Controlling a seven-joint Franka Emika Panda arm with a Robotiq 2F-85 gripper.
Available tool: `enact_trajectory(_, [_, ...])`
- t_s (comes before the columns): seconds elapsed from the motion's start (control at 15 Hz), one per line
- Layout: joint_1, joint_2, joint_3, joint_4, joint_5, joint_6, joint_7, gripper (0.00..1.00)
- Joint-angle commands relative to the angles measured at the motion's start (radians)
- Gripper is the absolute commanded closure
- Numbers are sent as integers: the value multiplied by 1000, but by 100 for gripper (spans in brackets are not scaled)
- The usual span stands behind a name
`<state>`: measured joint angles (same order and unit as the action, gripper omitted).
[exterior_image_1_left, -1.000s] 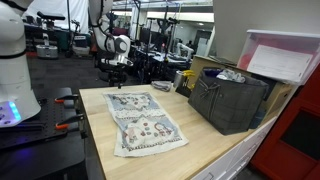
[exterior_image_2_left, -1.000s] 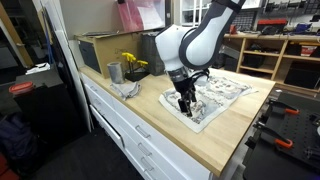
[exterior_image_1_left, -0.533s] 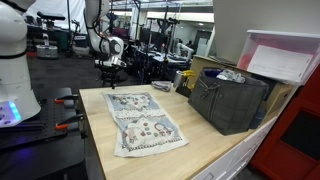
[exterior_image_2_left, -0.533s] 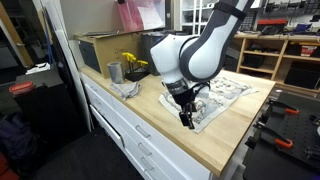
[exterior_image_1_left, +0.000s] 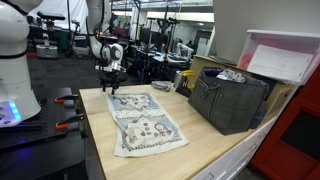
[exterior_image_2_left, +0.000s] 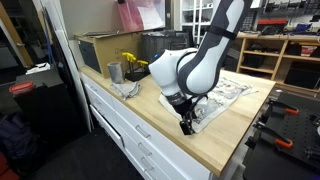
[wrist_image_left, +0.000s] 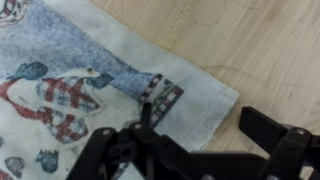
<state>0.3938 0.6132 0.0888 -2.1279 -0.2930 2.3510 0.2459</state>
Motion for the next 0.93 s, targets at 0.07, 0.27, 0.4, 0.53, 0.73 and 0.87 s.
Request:
enact_trajectory(0.07, [18, 19, -26, 30, -24, -6, 30, 49])
enact_trajectory(0.27, [11, 10, -28, 27, -17, -14, 28, 70])
enact_trajectory(0.4, [6, 2, -26, 18, -8, -12, 27, 85])
enact_trajectory(0.53, [5, -5, -23, 11, -2, -11, 29, 99])
enact_trajectory(0.73, [-4, -30, -21, 0, 12, -13, 29, 97])
enact_trajectory(0.87, [-25, -65, -28, -15, 32, -15, 32, 97])
